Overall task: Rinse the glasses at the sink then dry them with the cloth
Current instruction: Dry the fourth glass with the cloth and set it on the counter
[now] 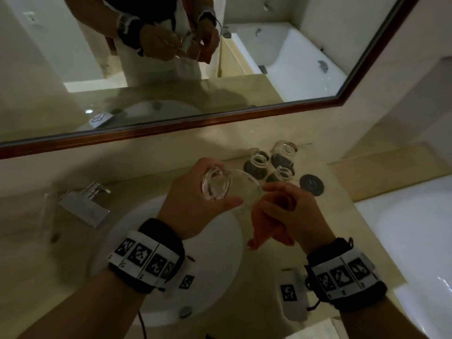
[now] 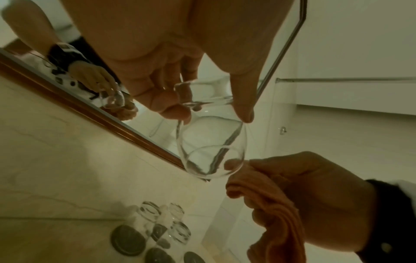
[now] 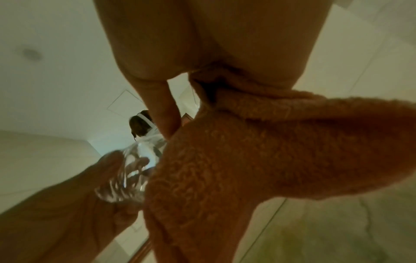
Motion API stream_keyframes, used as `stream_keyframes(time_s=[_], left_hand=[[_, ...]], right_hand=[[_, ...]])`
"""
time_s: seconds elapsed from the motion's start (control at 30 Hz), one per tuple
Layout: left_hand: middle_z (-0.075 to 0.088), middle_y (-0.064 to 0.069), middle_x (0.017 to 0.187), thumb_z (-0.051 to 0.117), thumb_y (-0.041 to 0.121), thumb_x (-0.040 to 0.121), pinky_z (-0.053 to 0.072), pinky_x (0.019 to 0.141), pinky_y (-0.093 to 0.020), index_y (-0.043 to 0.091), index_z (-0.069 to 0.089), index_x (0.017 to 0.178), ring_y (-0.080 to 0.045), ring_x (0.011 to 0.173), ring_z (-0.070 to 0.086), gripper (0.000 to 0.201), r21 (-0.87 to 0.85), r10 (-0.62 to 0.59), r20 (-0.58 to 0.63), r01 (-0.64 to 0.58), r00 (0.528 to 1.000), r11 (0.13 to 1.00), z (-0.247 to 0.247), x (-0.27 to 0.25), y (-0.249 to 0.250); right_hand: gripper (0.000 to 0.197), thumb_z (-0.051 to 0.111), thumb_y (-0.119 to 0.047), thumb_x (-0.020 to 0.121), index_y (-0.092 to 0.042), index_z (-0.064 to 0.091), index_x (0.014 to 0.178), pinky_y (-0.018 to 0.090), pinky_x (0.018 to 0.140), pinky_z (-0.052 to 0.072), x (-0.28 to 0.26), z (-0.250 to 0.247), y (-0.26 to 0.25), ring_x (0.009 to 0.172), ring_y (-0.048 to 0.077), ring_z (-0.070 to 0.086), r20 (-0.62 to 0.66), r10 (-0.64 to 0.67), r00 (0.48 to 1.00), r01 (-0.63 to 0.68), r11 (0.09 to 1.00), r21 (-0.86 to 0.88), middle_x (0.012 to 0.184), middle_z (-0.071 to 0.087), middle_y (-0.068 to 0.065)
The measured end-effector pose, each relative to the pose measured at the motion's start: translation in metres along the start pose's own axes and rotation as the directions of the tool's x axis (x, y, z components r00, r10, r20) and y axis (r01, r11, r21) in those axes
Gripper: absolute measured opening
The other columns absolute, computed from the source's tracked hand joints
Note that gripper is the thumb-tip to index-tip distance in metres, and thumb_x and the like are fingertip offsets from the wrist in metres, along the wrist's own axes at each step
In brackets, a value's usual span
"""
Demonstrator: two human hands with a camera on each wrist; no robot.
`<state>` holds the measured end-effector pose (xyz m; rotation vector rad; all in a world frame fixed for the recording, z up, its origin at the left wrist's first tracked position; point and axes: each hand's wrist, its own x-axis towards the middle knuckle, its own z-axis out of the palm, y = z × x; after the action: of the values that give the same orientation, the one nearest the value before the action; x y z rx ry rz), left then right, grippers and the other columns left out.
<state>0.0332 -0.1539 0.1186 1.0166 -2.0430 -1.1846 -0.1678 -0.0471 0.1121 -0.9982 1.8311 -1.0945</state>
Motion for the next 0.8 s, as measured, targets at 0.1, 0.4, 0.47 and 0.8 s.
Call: stream_keyframes(time_s=[0.1, 0.4, 0.47, 0.8], left_hand=[[0.064, 0.019, 0.102, 0.088, 0.050, 0.064, 0.051, 0.074, -0.015, 0.029, 0.056, 0.115, 0.006, 0.092, 0.061, 0.065, 0.085, 0.047, 0.063, -0.052, 0.997, 0.995, 0.039, 0.027, 0.014], [0.066, 0.015, 0.099, 0.089, 0.047, 0.064, 0.051, 0.072, -0.013, 0.027, 0.061, 0.117, 0.001, 0.082, 0.062, 0.063, 0.220, -0.023, 0.182, -0.018, 0.983, 0.975, 0.188, 0.118, 0.052], [0.067, 0.014, 0.102, 0.087, 0.046, 0.068, 0.053, 0.075, -0.020, 0.031, 0.060, 0.117, -0.004, 0.085, 0.063, 0.058, 0.292, -0.072, 0.229, 0.002, 0.971, 0.957, 0.224, 0.140, 0.055], [0.067, 0.004, 0.102, 0.075, 0.049, 0.076, 0.054, 0.074, -0.041, 0.030, 0.053, 0.111, -0.024, 0.087, 0.066, 0.046, 0.592, -0.211, 0.265, 0.014, 0.941, 0.806, 0.348, 0.211, 0.019]], right_hand=[[0.049, 0.083, -0.023, 0.076, -0.030, 0.063, 0.119, 0.028, 0.081, 0.058, 0.008, -0.026, 0.016, 0.090, 0.006, 0.065, -0.035, -0.101, 0.994, 0.094, 0.984, -0.154, 0.099, 0.066, -0.008], [0.056, 0.090, -0.035, 0.065, -0.038, 0.062, 0.113, 0.019, 0.078, 0.049, 0.065, -0.137, 0.074, 0.090, 0.000, 0.057, -0.093, -0.132, 0.987, 0.097, 0.946, -0.308, 0.106, 0.059, -0.016], [0.053, 0.090, -0.030, 0.067, -0.044, 0.057, 0.106, 0.008, 0.068, 0.043, 0.081, -0.162, 0.090, 0.082, -0.003, 0.056, -0.107, -0.057, 0.993, 0.023, 0.956, -0.293, 0.097, 0.057, -0.023], [0.065, 0.082, -0.040, 0.072, -0.030, 0.056, 0.131, 0.028, 0.084, 0.050, 0.140, -0.234, 0.175, 0.096, 0.009, 0.063, -0.165, 0.258, 0.952, -0.297, 0.910, -0.289, 0.102, 0.067, -0.009]])
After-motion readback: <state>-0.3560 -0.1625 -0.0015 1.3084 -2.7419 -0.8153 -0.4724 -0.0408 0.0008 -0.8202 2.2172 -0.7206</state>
